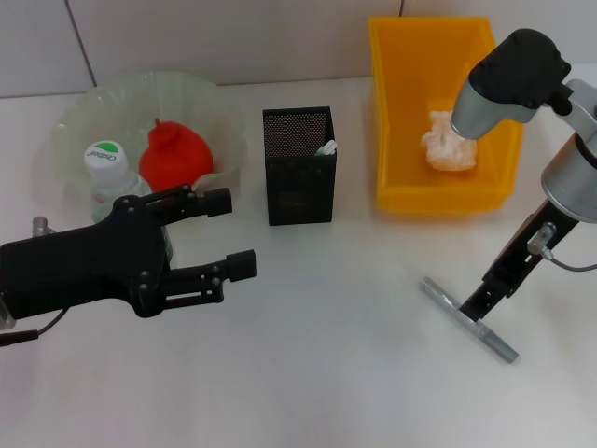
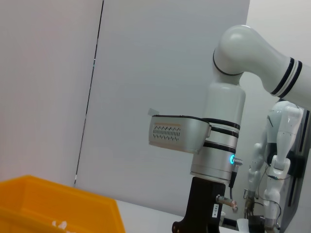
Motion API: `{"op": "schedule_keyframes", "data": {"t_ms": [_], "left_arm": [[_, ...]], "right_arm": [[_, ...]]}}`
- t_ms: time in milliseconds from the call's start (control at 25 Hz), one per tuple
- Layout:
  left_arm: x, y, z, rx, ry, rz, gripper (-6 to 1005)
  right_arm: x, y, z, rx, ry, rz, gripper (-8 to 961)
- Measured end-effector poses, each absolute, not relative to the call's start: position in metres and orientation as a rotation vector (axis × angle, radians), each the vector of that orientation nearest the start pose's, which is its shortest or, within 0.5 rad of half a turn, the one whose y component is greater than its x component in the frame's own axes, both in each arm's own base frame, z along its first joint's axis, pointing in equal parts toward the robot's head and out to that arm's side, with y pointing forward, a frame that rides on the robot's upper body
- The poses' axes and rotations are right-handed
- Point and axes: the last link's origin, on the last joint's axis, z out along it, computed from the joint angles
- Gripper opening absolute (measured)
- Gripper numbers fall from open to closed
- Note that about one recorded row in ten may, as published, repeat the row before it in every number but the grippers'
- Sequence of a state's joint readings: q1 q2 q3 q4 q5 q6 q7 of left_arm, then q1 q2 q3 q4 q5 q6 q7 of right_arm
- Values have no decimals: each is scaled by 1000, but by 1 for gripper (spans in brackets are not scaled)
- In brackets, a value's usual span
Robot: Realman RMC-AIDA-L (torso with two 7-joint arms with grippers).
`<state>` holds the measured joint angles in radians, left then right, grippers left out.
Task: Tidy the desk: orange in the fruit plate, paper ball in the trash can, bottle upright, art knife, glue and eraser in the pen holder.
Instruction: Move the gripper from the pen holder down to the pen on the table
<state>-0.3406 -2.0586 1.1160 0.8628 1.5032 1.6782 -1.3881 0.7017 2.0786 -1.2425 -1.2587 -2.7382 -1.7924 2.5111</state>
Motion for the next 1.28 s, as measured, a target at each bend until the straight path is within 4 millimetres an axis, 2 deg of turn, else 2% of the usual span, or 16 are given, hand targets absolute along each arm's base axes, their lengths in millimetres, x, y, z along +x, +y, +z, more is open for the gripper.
{"op": "schedule_keyframes", "data": {"t_ms": [1280], "left_arm": [[-218,291,10,-2800,-356,-1063,802]], "right_arm": [[204,358,-4,-2614,1079,-787,685]]}}
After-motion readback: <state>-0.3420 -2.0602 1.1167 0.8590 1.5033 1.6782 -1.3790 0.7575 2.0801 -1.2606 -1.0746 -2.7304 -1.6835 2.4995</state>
